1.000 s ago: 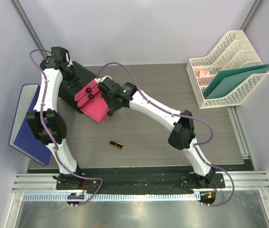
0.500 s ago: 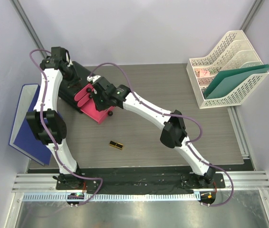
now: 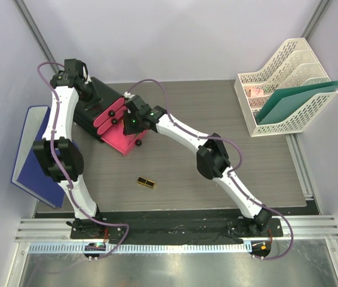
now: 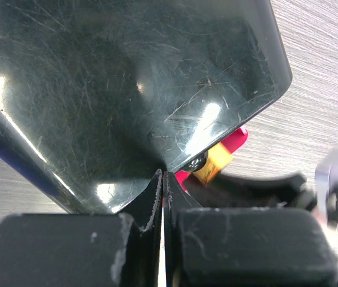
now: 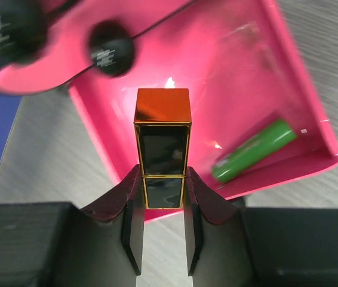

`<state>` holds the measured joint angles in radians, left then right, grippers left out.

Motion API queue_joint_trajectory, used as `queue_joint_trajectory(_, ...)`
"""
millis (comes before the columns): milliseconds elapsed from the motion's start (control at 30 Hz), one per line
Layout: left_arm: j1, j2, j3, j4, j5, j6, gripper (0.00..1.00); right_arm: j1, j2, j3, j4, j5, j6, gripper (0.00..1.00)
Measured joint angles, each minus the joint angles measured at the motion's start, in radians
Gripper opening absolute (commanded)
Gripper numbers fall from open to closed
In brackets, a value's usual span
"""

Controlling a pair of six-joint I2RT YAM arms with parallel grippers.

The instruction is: Organize the makeup

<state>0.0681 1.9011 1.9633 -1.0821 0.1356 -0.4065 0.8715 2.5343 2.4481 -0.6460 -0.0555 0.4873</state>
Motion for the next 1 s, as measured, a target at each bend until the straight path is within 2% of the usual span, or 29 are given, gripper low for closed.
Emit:
queue_joint_trajectory(67, 0.000, 0.000, 0.000, 0.000, 0.000, 0.000, 0.00, -0.012, 0.012, 0.000, 0.004, -0.005, 0.021, 0.19)
queue_joint_trajectory(100, 0.000, 0.000, 0.000, 0.000, 0.000, 0.000, 0.00, -0.020, 0.015, 0.000, 0.008, -0.007, 0.032, 0.31)
queue_joint_trajectory(200, 0.000, 0.000, 0.000, 0.000, 0.000, 0.000, 0.00, -0.039, 0.017, 0.000, 0.026, -0.010, 0.056, 0.54)
queue_joint_trajectory(400, 0.000, 0.000, 0.000, 0.000, 0.001, 0.000, 0.00, -0.054, 0.017, -0.006, 0.056, -0.031, 0.079, 0.79)
queue_joint_trajectory(733, 0.000, 0.000, 0.002, -0.005, 0.007, 0.000, 0.00, -0.050, -0.030, -0.143, 0.071, -0.078, 0.028, 0.82)
queue_joint_trajectory(1000, -0.002, 0.008, 0.010, -0.045, 0.022, 0.000, 0.00, -0.021, -0.315, -0.369, -0.063, -0.058, -0.168, 0.86)
